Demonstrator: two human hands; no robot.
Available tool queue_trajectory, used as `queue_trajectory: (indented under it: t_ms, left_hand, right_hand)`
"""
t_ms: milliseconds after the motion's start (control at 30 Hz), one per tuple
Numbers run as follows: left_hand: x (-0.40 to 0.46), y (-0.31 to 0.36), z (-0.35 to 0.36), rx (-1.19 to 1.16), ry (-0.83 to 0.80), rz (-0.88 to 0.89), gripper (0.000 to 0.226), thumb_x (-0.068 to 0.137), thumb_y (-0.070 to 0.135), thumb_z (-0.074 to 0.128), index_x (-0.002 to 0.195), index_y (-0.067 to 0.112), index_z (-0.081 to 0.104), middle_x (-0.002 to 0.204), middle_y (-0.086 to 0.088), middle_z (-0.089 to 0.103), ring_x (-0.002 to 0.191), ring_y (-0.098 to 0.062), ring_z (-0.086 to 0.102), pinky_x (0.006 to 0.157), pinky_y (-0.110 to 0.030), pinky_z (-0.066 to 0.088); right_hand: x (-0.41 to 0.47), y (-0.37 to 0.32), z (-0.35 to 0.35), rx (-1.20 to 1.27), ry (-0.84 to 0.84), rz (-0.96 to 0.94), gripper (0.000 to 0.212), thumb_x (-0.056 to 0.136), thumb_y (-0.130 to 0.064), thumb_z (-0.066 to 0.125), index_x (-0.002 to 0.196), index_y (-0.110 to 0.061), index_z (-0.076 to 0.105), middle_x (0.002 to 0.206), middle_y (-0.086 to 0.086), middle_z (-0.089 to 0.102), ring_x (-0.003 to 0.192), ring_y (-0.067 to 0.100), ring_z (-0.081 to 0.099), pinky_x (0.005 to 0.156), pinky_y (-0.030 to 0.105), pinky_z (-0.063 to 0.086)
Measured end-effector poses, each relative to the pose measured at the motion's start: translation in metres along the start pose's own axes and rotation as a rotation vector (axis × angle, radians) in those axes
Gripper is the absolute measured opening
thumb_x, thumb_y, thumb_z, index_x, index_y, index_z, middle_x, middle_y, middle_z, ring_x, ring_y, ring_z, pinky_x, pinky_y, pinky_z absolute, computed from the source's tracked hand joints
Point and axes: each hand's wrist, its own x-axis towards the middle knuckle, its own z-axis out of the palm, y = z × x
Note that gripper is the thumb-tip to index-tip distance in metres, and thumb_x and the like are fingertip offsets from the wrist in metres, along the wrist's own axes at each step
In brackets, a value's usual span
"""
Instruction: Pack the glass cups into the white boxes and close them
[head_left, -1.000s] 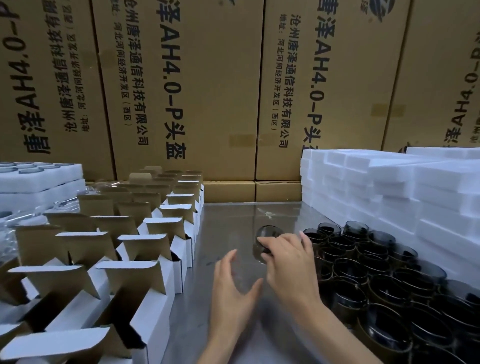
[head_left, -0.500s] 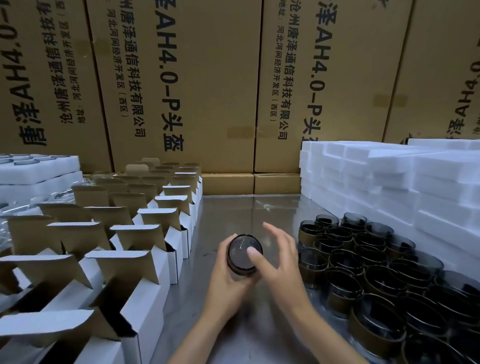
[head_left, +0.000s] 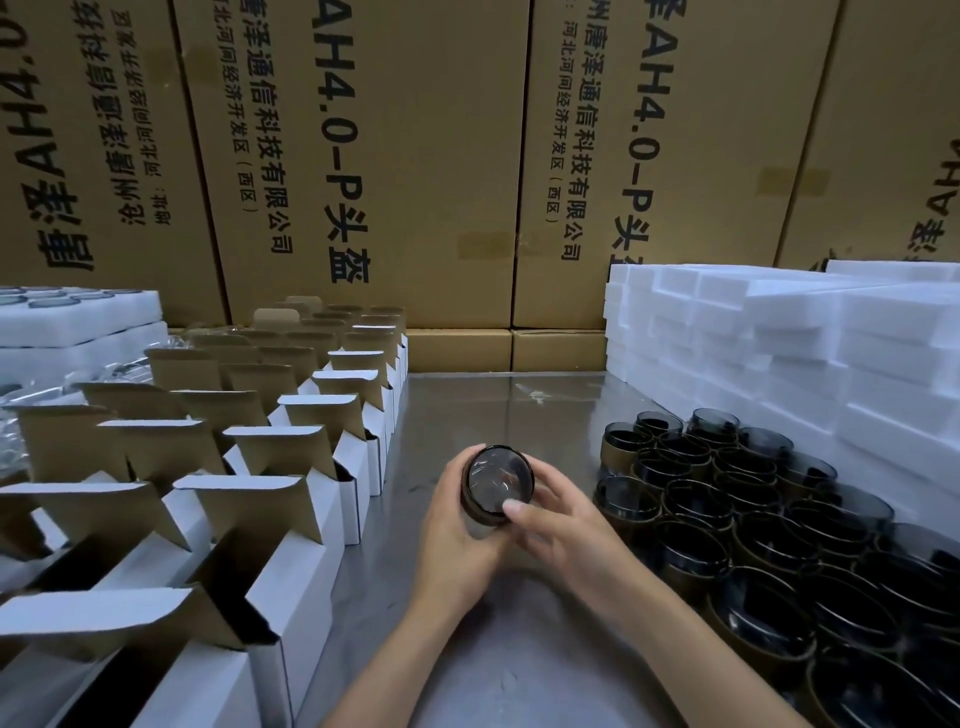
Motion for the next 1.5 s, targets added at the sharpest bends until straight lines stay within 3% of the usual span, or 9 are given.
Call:
queue_trajectory:
  t_ms: [133, 367, 567, 667, 767, 967, 1167, 1333, 1500]
  left_hand:
    - [0.000, -0.001, 0.000, 0.004, 0.013, -0.004, 0.065, 0.058, 0.008, 0.070, 0.112, 0.035, 0.045, 0.108, 0.034, 0.058, 0.102, 0.006, 0.058, 0.086, -0.010, 0.044]
    - [-0.002, 0.003, -0.002, 0.060, -0.027, 0.069, 0.064, 0.061, 0.013, 0.070, 0.115, 0.038, 0.047, 0.112, 0.029, 0.058, 0.106, 0.003, 0.058, 0.086, -0.011, 0.043]
    - [-0.005, 0.001, -0.001, 0.081, -0.155, 0.012, 0.096, 0.061, 0.028, 0.089, 0.141, 0.036, 0.037, 0.127, 0.022, 0.056, 0.118, 0.009, 0.050, 0.095, -0.006, 0.037]
    - [-0.002, -0.001, 0.000, 0.034, -0.150, -0.046, 0.081, 0.061, 0.022, 0.085, 0.132, 0.035, 0.049, 0.119, 0.017, 0.064, 0.113, 0.002, 0.057, 0.094, -0.014, 0.043]
    - [0.000, 0.004, 0.000, 0.003, -0.140, -0.081, 0.060, 0.054, 0.038, 0.084, 0.111, 0.032, 0.064, 0.101, 0.014, 0.072, 0.098, -0.003, 0.065, 0.084, -0.014, 0.047]
    - [0.002, 0.012, -0.007, -0.098, -0.004, -0.296, 0.055, 0.061, 0.077, 0.063, 0.061, 0.022, 0.071, 0.059, 0.009, 0.063, 0.055, -0.005, 0.056, 0.055, -0.015, 0.044]
    - [0.004, 0.014, -0.008, -0.061, 0.024, -0.403, 0.072, 0.056, 0.078, 0.049, 0.063, 0.010, 0.072, 0.048, 0.007, 0.054, 0.044, -0.003, 0.048, 0.045, -0.011, 0.038]
    - [0.003, 0.014, -0.009, -0.037, -0.040, -0.336, 0.055, 0.058, 0.073, 0.055, 0.065, 0.021, 0.070, 0.053, 0.014, 0.053, 0.055, -0.005, 0.047, 0.054, -0.014, 0.037]
    - [0.004, 0.007, -0.014, -0.164, -0.113, -0.218, 0.054, 0.069, 0.031, 0.072, 0.120, 0.023, 0.059, 0.111, 0.013, 0.068, 0.105, 0.003, 0.062, 0.086, -0.012, 0.046]
  right_hand:
    - [0.001, 0.003, -0.005, -0.268, -0.010, -0.085, 0.072, 0.067, 0.004, 0.077, 0.129, -0.023, 0.054, 0.128, 0.004, 0.060, 0.113, 0.018, 0.061, 0.095, 0.033, 0.049]
    - [0.002, 0.000, -0.006, -0.435, 0.069, -0.192, 0.065, 0.065, 0.007, 0.081, 0.116, -0.025, 0.054, 0.122, -0.002, 0.059, 0.104, 0.016, 0.064, 0.084, 0.027, 0.052]
    - [0.001, -0.008, -0.010, -0.348, 0.199, 0.045, 0.065, 0.060, -0.060, 0.071, 0.101, -0.010, 0.064, 0.081, 0.003, 0.068, 0.059, 0.007, 0.062, 0.051, 0.018, 0.045]
    - [0.007, -0.005, -0.012, -0.437, 0.271, 0.110, 0.090, 0.044, -0.086, 0.064, 0.094, -0.011, 0.065, 0.071, 0.001, 0.061, 0.050, 0.008, 0.050, 0.045, 0.018, 0.037]
    - [0.012, -0.003, -0.013, -0.372, 0.217, 0.174, 0.081, 0.037, -0.095, 0.056, 0.081, -0.030, 0.073, 0.062, -0.004, 0.054, 0.047, 0.007, 0.044, 0.045, 0.018, 0.030]
    - [0.010, -0.003, -0.016, -0.391, 0.070, 0.256, 0.090, 0.044, -0.089, 0.060, 0.098, -0.018, 0.068, 0.065, 0.004, 0.066, 0.048, 0.008, 0.050, 0.047, 0.016, 0.039]
    - [0.008, 0.000, -0.019, -0.527, 0.039, 0.274, 0.113, 0.046, -0.093, 0.048, 0.111, -0.002, 0.064, 0.072, 0.009, 0.072, 0.050, 0.009, 0.054, 0.052, 0.017, 0.044]
    - [0.006, -0.003, -0.019, -0.490, 0.030, 0.274, 0.094, 0.053, -0.084, 0.053, 0.114, -0.014, 0.065, 0.086, 0.003, 0.075, 0.060, 0.011, 0.064, 0.058, 0.018, 0.047]
    - [0.002, -0.007, -0.021, -0.235, -0.076, 0.271, 0.055, 0.074, -0.045, 0.064, 0.127, -0.033, 0.056, 0.117, -0.002, 0.068, 0.094, 0.020, 0.070, 0.072, 0.024, 0.053]
